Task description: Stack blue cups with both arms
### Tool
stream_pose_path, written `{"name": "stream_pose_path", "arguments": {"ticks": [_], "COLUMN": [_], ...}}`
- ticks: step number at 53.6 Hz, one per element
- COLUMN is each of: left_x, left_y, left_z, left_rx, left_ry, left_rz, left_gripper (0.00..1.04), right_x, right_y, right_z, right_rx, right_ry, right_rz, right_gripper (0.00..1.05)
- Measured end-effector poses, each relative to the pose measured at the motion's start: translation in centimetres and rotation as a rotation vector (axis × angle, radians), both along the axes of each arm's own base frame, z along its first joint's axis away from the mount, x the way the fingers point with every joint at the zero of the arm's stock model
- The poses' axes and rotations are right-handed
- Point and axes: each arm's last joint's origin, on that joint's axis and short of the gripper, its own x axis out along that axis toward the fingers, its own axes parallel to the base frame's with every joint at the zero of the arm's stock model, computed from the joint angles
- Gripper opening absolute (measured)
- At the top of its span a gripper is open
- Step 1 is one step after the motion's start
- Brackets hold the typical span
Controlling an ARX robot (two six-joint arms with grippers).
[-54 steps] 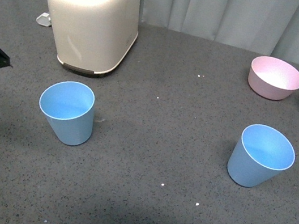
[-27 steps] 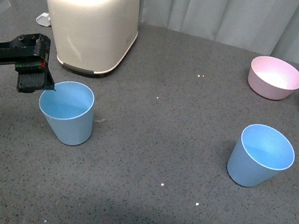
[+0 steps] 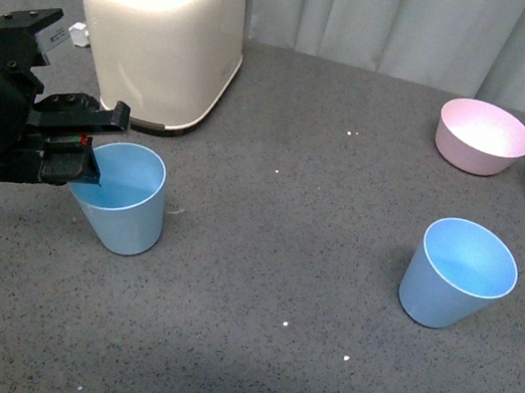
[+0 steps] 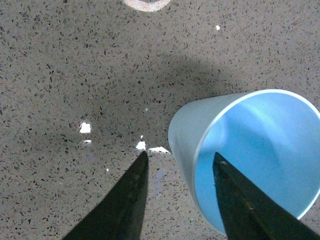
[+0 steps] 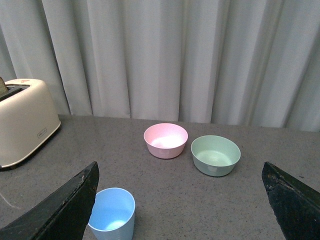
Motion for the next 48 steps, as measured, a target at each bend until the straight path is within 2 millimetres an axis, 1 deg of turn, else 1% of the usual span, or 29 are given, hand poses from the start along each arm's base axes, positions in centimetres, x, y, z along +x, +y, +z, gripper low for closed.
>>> {"name": "stream_pose_path", "arguments": {"ticks": [11, 13, 19, 24, 28, 29, 33, 36, 40, 48], "left_x": [-0.1, -0.1, -0.2, -0.1, 0.1, 0.1, 0.5, 0.7, 0.7, 0.8], "left_y": [-0.2, -0.3, -1.0, -2.9, -5.1, -5.3, -7.3, -8.7, -10.0, -11.3], "left_z": [0.0, 0.1, 0.4, 1.1, 1.9, 2.0, 2.4, 2.2, 1.7, 0.8], "left_rx": [-0.001, -0.002, -0.006, -0.008, 0.009, 0.012, 0.049, 0.052, 0.060, 0.056], "left_ry": [0.002, 0.002, -0.006, -0.022, -0.051, -0.055, -0.096, -0.097, -0.084, -0.054], "left_rz": [-0.007, -0.012, -0.038, -0.093, -0.141, -0.146, -0.176, -0.204, -0.227, -0.236], "left_gripper": [0.07, 0.03, 0.04, 0.04, 0.04, 0.04, 0.04, 0.04, 0.04, 0.04], "right_x": [0.0, 0.0, 0.0, 0.0, 0.0, 0.0, 0.0, 0.0, 0.0, 0.0], "right_y": [0.0, 0.0, 0.0, 0.0, 0.0, 0.0, 0.0, 0.0, 0.0, 0.0], "right_z": [0.0, 0.0, 0.0, 0.0, 0.0, 0.0, 0.0, 0.0, 0.0, 0.0], "right_rx": [0.000, 0.000, 0.000, 0.000, 0.000, 0.000, 0.000, 0.000, 0.000, 0.000], "right_ry": [0.000, 0.000, 0.000, 0.000, 0.000, 0.000, 0.000, 0.000, 0.000, 0.000], "right_rz": [0.000, 0.000, 0.000, 0.000, 0.000, 0.000, 0.000, 0.000, 0.000, 0.000], "right_gripper": [0.95, 0.95, 0.95, 0.95, 0.95, 0.95, 0.95, 0.95, 0.95, 0.95]}}
